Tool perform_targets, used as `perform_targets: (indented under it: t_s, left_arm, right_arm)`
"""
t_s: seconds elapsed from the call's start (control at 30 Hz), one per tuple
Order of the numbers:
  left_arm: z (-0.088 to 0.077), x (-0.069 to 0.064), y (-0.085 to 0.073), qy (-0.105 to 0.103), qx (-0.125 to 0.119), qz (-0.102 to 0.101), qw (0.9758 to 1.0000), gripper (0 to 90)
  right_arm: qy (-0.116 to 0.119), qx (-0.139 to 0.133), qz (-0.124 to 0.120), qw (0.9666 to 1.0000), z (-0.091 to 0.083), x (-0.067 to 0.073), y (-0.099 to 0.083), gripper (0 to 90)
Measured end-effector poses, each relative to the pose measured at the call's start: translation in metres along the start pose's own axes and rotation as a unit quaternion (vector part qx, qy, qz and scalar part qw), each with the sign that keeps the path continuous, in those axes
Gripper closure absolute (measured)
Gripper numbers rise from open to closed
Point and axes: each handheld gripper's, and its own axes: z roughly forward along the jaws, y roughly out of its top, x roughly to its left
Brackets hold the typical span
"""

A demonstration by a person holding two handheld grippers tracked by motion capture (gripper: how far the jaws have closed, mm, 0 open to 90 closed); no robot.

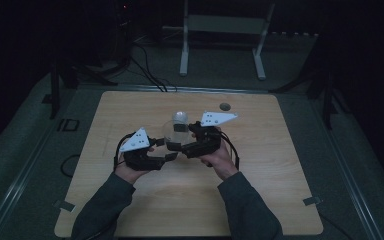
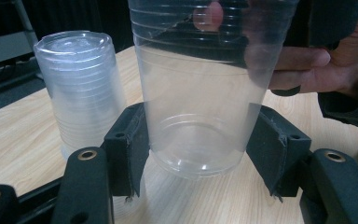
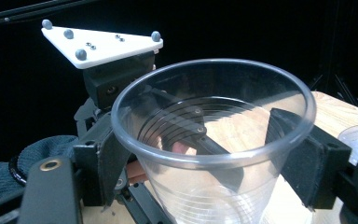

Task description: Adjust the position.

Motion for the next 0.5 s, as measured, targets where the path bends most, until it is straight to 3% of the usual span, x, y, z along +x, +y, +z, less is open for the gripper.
perform_targets:
  t_s: [0.5]
  left_arm:
    - [0.0029,-0.0003,-0.0020,-0.011,0.004,-0.004,0.9999,40.8]
  right_arm:
    - [-0.010,0.000,-0.016,0.9998,0.0012,0.0027,-0.0003,26.8]
